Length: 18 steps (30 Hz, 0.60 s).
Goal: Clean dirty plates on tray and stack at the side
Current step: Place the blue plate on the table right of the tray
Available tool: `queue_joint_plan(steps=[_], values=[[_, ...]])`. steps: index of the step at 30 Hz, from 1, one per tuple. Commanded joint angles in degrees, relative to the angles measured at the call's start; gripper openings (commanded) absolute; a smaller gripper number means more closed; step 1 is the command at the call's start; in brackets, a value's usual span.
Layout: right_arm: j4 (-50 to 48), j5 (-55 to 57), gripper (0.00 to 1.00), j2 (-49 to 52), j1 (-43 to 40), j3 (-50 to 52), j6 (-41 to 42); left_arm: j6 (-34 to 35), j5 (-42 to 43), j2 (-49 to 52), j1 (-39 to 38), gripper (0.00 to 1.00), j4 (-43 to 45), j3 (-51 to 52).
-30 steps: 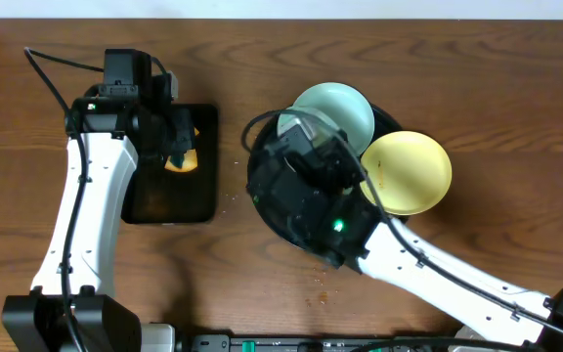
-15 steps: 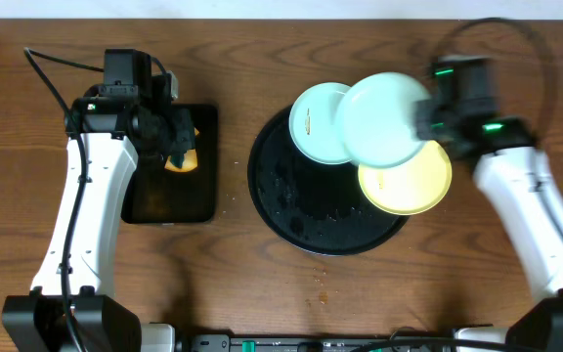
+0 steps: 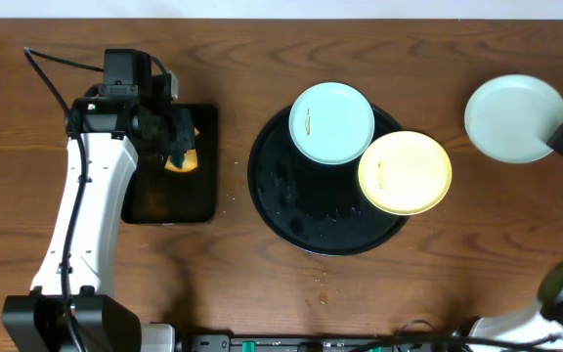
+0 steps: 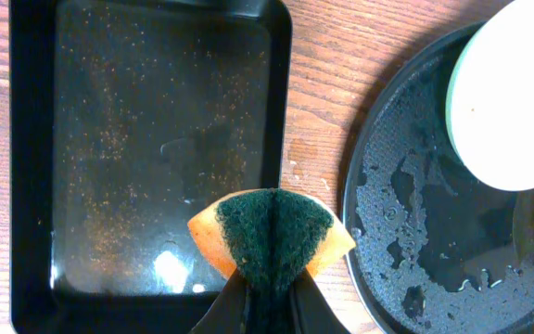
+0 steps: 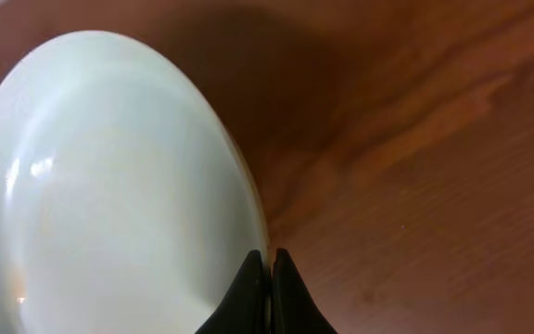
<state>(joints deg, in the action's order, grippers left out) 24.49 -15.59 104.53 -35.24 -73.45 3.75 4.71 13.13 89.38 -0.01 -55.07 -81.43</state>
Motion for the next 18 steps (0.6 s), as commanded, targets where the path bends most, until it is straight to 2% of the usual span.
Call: queue_joint_plan(steps=[1, 3, 6, 8, 12, 18], values=[[-2.23, -2.03, 0.07, 5.44, -0.42, -0.74, -0.83, 0.50, -0.35, 0.11, 0.26, 0.08, -0.20, 0.33], [-3.82, -2.03, 0.09, 7.10, -0.35, -0.74, -0.85, 0.44, -0.37, 0.11, 0.26, 0.07, -0.39, 0.33], [-4.50, -2.10, 0.32, 7.19, -0.48, -0.92, -1.03, 0.31, -0.37, 0.11, 0.26, 0.08, -0.37, 0.33], [-2.21, -3.28, 0.41, 6.08, -0.57, -2.27, -1.05, 0.31, -0.37, 0.11, 0.26, 0.08, -0.39, 0.33], [9.88, -6.21, 0.47, 2.56, -0.22, -10.12, -3.04, 0.33, -0.37, 0.11, 0.26, 0.08, -0.44, 0.33], [37.22, -11.28, 0.54, -5.49, 4.57, -22.99, -10.32, 0.33, -0.35, 0.11, 0.26, 0.08, -1.70, 0.33]])
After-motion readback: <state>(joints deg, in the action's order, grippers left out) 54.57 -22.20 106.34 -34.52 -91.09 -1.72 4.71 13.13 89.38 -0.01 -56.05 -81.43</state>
